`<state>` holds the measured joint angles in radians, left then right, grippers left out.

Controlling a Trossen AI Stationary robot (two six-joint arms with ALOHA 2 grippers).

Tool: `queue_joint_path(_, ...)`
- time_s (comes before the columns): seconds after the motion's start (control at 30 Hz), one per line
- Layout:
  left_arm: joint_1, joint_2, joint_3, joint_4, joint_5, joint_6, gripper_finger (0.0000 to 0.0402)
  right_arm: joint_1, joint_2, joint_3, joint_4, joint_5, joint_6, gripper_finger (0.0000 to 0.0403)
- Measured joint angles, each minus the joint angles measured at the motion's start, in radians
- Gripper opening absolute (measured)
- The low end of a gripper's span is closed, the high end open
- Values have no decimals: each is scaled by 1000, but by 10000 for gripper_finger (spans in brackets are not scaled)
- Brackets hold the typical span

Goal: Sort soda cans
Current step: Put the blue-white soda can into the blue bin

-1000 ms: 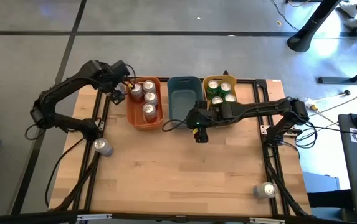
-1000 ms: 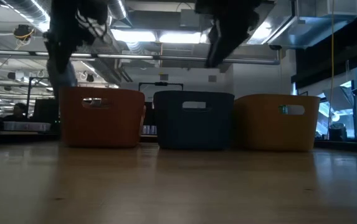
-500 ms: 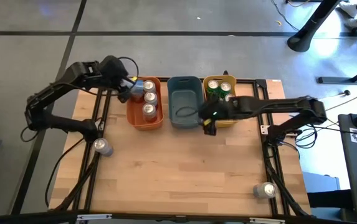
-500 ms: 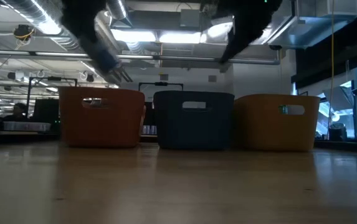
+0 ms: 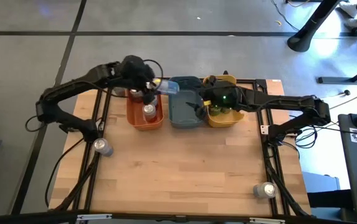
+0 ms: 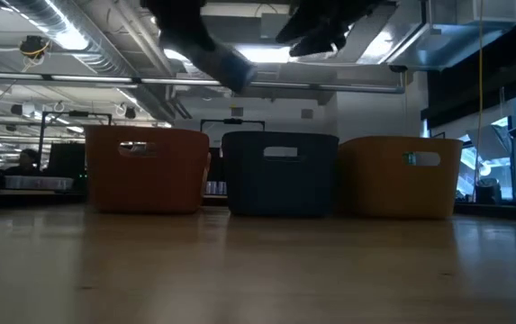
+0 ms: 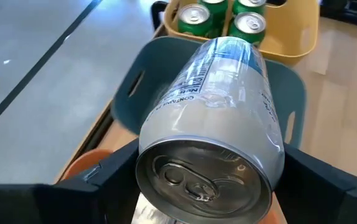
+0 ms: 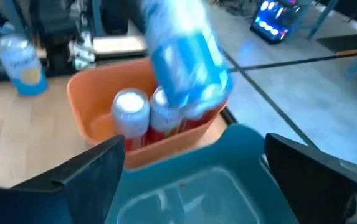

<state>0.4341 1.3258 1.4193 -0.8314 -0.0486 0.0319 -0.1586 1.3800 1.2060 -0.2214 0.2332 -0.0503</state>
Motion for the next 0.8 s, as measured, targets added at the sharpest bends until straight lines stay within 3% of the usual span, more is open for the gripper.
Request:
queue_joint_path(0.13,-31,48,0,51,-2,25,286,0,-2,0,79,-24,-38,309)
queue_joint_path(0.37,-75,58,-1,136,-4,53,286,-27,2,2,151,-106,-90,65)
queue_joint_path(0.43,-83,58,-1,144,-1,58,286,-48,22,1,148,-112,-92,18)
queue_joint_path(0.63,-105,58,-1,145,0,71,286,-80,32,-3,150,-102,-81,33)
queue_joint_path(0.8,-108,58,-1,162,7,78,286,-77,31,-43,164,-131,-81,5)
